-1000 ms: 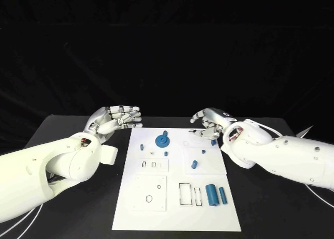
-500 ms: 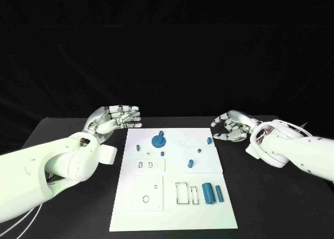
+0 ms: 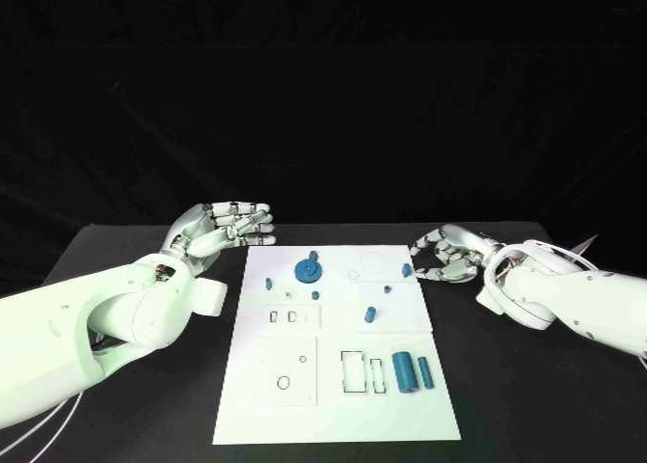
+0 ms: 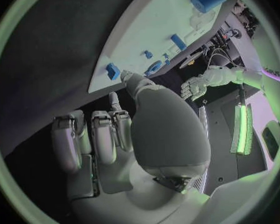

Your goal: Assemble the parts on the task board

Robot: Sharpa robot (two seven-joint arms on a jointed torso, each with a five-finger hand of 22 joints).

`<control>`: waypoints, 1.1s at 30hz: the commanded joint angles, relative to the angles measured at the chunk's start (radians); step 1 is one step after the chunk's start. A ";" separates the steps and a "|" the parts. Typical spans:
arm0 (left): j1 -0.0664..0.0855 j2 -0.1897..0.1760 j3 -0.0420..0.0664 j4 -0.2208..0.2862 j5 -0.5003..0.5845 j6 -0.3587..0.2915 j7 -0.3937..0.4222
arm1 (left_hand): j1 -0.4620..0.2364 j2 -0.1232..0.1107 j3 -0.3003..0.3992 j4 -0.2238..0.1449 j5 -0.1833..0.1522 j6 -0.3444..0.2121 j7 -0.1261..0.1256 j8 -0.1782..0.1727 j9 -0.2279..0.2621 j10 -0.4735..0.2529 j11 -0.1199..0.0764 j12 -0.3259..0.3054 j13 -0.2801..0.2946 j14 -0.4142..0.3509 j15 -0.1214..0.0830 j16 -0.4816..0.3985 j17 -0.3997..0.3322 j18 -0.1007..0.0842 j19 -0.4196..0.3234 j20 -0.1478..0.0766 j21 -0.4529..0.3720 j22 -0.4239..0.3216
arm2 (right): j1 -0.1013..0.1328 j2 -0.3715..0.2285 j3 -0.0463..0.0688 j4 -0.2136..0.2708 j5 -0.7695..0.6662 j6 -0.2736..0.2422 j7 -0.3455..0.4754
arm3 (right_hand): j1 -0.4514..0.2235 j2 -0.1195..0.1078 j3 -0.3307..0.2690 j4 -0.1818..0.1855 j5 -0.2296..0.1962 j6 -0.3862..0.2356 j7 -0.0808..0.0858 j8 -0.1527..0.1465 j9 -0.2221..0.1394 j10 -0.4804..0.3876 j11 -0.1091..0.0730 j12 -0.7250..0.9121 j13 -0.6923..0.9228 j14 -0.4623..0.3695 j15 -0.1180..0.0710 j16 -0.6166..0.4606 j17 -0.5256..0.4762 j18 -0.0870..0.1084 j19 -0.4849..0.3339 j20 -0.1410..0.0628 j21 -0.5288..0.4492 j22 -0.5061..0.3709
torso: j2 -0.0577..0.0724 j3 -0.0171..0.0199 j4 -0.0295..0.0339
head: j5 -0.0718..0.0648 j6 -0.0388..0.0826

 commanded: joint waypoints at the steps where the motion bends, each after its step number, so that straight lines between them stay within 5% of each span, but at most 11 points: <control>1: 0.000 0.001 0.001 0.001 -0.001 0.018 0.009 | 0.006 -0.004 0.000 -0.006 -0.004 -0.008 0.024 -0.005 -0.001 -0.004 0.002 -0.005 -0.001 -0.006 -0.001 -0.006 0.001 0.011 0.003 -0.002 0.004 -0.001 | -0.007 0.009 -0.001 -0.013 -0.006 -0.001 0.002 | -0.002 -0.002 0.003 -0.002 0.007 -0.002 0.003 -0.007 -0.001 0.046 -0.003 0.005 0.207 0.102 -0.002 0.006 0.263 -0.007 0.105 -0.006 0.006 0.263 | 0.002 0.0011 0.0040 | -0.001 -0.002; 15: 0.000 0.001 0.001 0.000 -0.001 0.019 0.008 | 0.006 -0.004 0.000 -0.006 -0.004 -0.008 0.024 -0.005 -0.001 -0.004 0.002 -0.005 -0.001 -0.006 -0.001 -0.006 0.001 0.011 0.003 -0.002 0.004 -0.001 | -0.031 0.062 -0.001 -0.073 -0.006 -0.008 -0.025 | -0.012 0.007 0.014 0.003 0.009 0.004 0.007 -0.006 0.001 0.052 0.001 0.013 0.212 0.102 0.003 0.006 0.263 -0.007 0.105 -0.001 0.006 0.263 | 0.001 0.0023 0.0026 | 0.002 -0.009; 33: 0.000 0.000 0.001 -0.001 -0.001 0.020 0.007 | 0.006 -0.004 0.000 -0.006 -0.004 -0.008 0.024 -0.005 -0.001 -0.004 0.002 -0.005 -0.001 -0.006 -0.001 -0.006 0.001 0.011 0.003 -0.002 0.004 -0.001 | -0.036 0.079 -0.001 -0.081 -0.006 -0.006 -0.030 | -0.036 0.034 0.063 0.008 -0.001 0.068 0.000 0.013 0.009 0.070 -0.003 0.035 0.229 0.102 -0.007 0.006 0.263 -0.007 0.105 -0.007 0.006 0.263 | 0.000 0.0015 0.0025 | 0.004 -0.010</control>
